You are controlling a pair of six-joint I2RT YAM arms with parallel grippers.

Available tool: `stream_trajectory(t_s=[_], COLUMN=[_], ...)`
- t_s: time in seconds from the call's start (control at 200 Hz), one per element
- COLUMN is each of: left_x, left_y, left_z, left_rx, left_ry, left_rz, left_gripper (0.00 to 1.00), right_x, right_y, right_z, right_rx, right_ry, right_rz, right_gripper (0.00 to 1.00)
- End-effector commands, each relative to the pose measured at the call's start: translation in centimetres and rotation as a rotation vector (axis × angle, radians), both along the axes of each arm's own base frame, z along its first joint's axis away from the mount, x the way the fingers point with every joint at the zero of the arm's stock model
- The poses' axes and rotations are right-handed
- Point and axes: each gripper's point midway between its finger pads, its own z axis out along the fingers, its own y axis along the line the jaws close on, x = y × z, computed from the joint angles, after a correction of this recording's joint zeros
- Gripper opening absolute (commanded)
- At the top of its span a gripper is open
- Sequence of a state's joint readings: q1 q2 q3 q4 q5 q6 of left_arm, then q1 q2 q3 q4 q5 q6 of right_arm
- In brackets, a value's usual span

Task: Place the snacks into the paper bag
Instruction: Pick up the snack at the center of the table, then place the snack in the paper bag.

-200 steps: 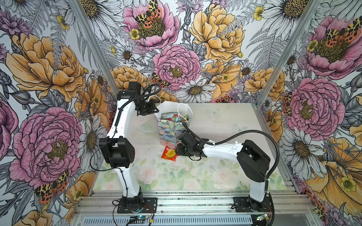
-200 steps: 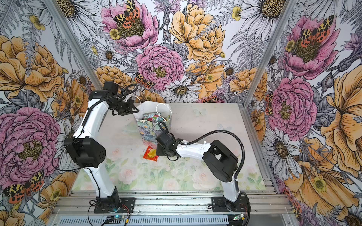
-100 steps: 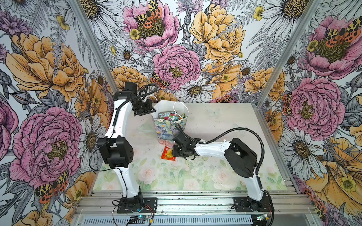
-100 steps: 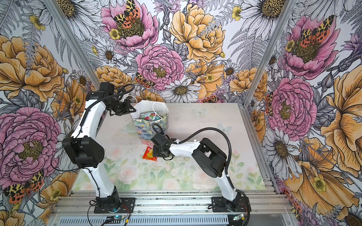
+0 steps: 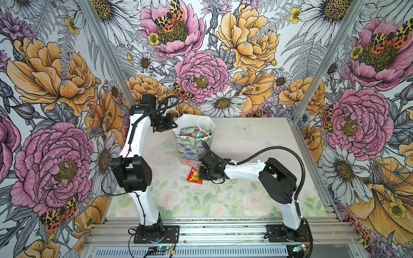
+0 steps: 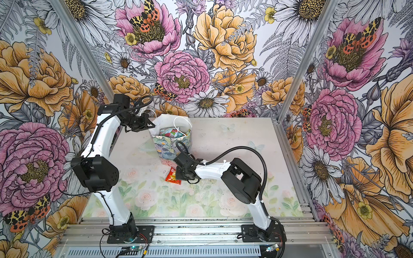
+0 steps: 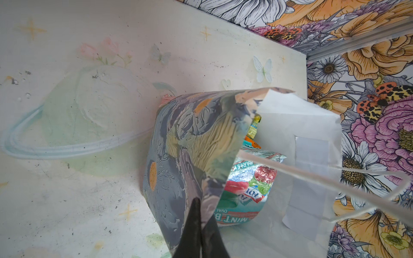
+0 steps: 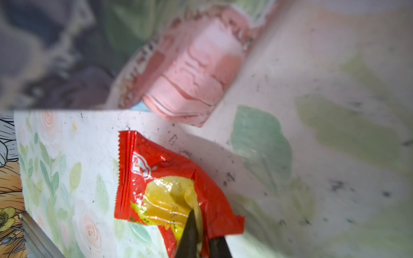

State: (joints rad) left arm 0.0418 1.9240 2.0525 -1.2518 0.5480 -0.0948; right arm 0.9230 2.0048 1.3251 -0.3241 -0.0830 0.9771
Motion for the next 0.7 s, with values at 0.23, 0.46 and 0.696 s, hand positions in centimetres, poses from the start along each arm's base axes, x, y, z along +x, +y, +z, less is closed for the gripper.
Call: stream_trajectory(t_s=[0.23, 0.46, 0.696], left_x=[-0.7, -0.7, -0.8], left_y=[-1.1, -1.2, -1.5], left_z=[1.9, 1.8, 1.8], left_rx=[-0.039, -0.032, -0.029], left_ry=[-0.048, -0.048, -0.048], left_rz=[-0.039, -0.042, -0.045], left_gripper=[0.0, 0.0, 0.0], right_x=[1.1, 2.5, 5.1], right_y=[-9.3, -13.6, -11.4], right_z=[10.8, 20.5, 29.9], right_rx=[-0.024, -0.046, 0.022], right_ry=[-0.242, -0.466, -0.663], right_rz=[-0.102, -0.143, -0.105], right_gripper=[0.0, 0.0, 0.0])
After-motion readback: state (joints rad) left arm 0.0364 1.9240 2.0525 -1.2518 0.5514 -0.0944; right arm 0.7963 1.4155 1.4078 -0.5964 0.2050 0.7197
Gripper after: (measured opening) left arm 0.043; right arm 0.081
